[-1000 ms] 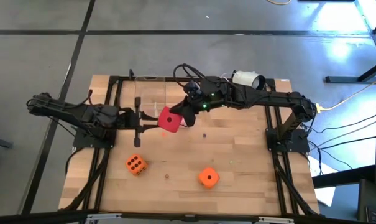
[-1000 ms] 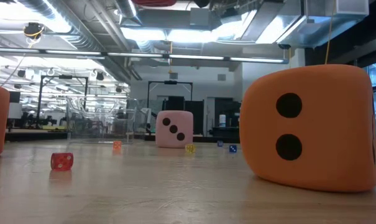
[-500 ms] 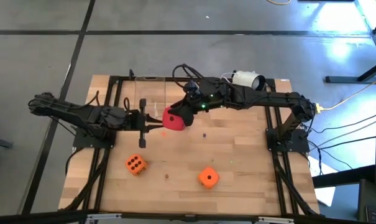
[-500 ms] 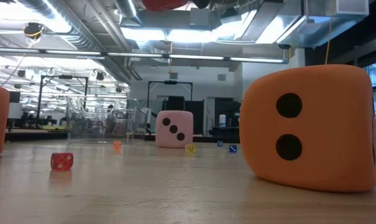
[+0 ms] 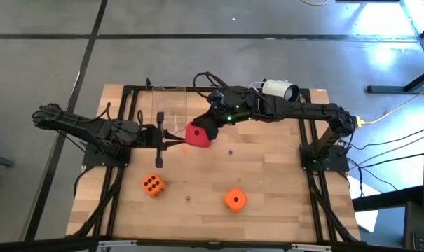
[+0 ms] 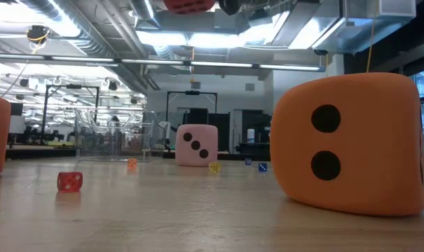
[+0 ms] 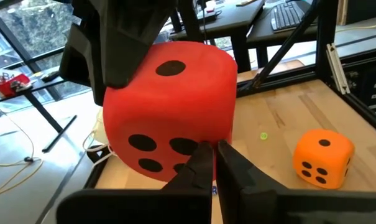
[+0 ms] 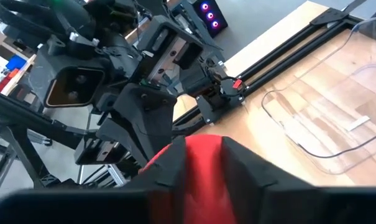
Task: Pick & Place Dice
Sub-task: Put the large red dice into the transparent bin, then put the large pink dice into the transparent bin
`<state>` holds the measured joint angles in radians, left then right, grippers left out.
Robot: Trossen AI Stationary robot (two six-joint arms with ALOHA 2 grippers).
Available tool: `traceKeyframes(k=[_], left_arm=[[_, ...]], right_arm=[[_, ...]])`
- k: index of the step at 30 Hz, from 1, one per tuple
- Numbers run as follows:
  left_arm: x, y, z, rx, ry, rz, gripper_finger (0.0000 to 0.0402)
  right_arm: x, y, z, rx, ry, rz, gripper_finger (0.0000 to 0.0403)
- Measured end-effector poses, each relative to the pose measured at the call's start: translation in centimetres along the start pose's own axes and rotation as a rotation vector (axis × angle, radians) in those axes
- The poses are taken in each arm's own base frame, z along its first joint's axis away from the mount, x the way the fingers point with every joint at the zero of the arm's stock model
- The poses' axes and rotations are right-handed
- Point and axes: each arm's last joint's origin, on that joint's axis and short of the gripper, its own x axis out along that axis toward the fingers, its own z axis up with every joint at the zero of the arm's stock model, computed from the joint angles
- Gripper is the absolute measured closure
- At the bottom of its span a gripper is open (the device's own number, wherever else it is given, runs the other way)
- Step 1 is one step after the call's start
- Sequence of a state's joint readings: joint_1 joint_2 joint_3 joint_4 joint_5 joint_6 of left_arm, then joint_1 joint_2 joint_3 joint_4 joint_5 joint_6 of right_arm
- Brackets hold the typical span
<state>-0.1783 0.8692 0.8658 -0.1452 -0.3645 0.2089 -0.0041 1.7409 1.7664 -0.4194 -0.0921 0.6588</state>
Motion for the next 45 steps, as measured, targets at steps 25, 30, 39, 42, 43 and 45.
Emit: traceKeyframes(k=[25, 30, 39, 42, 43, 45], left_arm=[[1.4, -0.9, -2.2, -0.113, 0.110, -0.106, 0.0401], [1.5, -1.0, -2.5, -0.111, 0.132, -0.107, 0.0401], [-0.2, -0.1, -2.0, -0.126, 0.110, -0.025, 0.0400], [-0.7, 0.0, -2.1, -0.157, 0.115, -0.037, 0.0400], [-0.8, 0.1, -2.1, -0.166, 0.116, -0.038, 0.0400], [-0.9, 0.1, -2.1, -0.175, 0.123, -0.038, 0.0400]], right_arm=[[4.5, -0.2, -5.5, 0.035, 0.297, -0.054, 0.0400], [5.2, -0.3, -6.0, 0.032, 0.320, -0.036, 0.0399], [5.3, -2.1, -6.6, -0.003, 0.364, -0.144, 0.0400], [5.5, -3.0, -7.3, 0.000, 0.382, -0.183, 0.0401], [5.6, -3.2, -7.5, -0.001, 0.381, -0.193, 0.0401], [5.7, -3.4, -7.9, -0.002, 0.387, -0.207, 0.0401]])
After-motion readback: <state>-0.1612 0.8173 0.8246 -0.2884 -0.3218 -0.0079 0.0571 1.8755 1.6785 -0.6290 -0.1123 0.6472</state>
